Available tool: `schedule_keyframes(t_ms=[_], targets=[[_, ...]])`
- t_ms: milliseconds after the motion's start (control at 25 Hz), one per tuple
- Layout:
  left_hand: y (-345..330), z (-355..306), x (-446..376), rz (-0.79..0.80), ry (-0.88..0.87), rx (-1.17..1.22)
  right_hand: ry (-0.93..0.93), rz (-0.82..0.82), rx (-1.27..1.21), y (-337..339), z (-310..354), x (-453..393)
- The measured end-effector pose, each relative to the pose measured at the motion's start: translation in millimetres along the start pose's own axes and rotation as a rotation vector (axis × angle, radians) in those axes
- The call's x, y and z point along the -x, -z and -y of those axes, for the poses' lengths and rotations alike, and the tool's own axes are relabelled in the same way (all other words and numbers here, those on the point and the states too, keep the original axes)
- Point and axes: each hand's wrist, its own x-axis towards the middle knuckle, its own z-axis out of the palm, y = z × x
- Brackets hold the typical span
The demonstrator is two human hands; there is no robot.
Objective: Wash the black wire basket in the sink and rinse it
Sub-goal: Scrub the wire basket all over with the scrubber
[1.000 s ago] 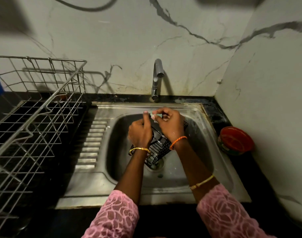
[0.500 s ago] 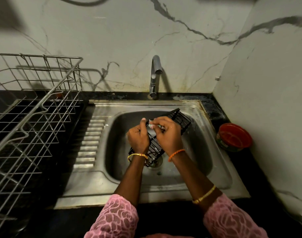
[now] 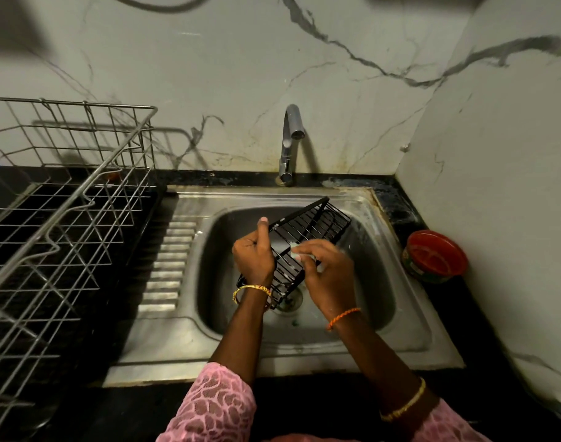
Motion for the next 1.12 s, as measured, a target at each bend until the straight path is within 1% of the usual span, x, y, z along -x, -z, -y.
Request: schedule_keyframes(t_ms=[80,200,360,400,480,560,640,680,800,880,920,1000,1120], targets=[[0,-1,2,0.026,-0.009,-0.004,-0.003,0.003,0.033,-8,6,-12],[1,-2,3,0.040,-0.015,0.013,-0.036,0.053,0.031,-22,14,-28],[7,-2,-4,-0.041,0.050,0.002,0.041,0.039,0.011,-17,-5,-8],[10,-2,-6,-0.049,0.053,0.004,0.044,0.028,-0.012,-13,-13,3],[15,-4,-11,-0.060,0.088,0.023,-0.008,0.011,-0.089,-5,-26,24],[17,-7,-12,-0.074,0.156,0.057,-0.038,-0.024,-0.164,0,-27,22],[16,-14,-8,-0.089,0.181,0.057,0.019,-0.026,-0.155,-3,-12,-3],[15,-15,-6,-0.074,0.177,0.035,0.066,0.005,-0.141,-7,-1,-17],[13,-15,-4,0.003,0.130,-0.026,0.237,0.149,-0.057,-28,21,-39],[13,-16,-3,0.017,0.118,-0.048,0.291,0.229,0.013,-37,20,-45],[14,-18,-2,0.014,0.113,-0.057,0.275,0.247,0.009,-37,17,-48],[13,-20,-2,-0.003,0.119,-0.055,0.203,0.222,-0.052,-36,6,-54],[14,-17,-5,-0.023,0.113,0.010,-0.052,0.136,-0.219,-35,-12,-72]])
